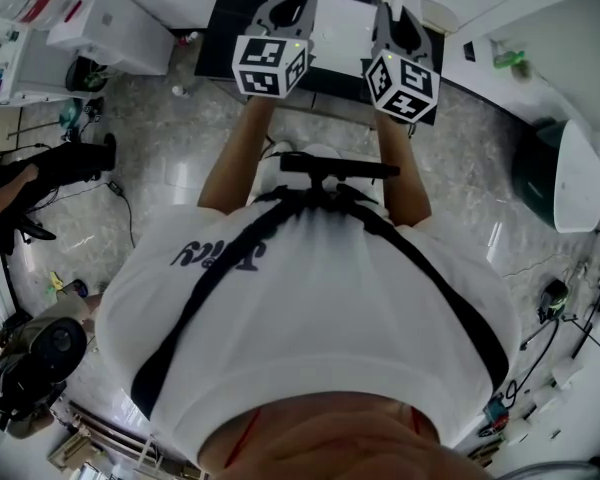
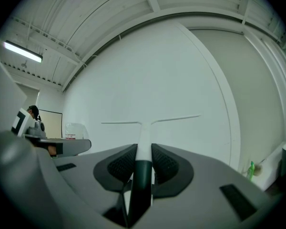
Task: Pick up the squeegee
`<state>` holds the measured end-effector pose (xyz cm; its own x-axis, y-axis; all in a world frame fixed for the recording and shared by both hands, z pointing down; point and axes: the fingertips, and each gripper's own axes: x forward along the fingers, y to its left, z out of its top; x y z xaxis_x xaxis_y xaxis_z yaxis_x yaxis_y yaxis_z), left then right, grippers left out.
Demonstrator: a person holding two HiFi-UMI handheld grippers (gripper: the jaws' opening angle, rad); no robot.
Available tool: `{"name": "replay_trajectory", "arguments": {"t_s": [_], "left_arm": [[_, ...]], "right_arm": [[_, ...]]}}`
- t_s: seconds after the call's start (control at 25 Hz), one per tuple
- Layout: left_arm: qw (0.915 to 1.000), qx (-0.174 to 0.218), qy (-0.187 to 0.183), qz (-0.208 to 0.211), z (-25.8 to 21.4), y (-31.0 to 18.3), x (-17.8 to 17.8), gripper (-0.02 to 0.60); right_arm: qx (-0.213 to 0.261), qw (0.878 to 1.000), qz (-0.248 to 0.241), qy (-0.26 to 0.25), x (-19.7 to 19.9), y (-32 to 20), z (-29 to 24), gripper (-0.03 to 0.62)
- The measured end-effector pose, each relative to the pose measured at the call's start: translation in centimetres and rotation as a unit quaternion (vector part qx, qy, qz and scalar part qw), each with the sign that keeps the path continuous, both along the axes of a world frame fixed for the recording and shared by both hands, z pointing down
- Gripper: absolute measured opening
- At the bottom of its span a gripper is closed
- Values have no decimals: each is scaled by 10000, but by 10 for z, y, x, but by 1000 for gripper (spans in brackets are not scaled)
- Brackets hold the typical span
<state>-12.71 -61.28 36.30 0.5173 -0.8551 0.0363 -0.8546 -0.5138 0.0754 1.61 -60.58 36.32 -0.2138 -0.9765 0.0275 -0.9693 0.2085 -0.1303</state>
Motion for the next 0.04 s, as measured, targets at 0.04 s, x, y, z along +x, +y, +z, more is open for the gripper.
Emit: {"name": "replay_trajectory", "arguments": {"t_s": [0.04], "left_arm": [[10000, -1, 2, 7, 0, 0, 0, 9]], "right_arm": [[5, 10000, 12, 1, 0, 0, 0, 100]]}}
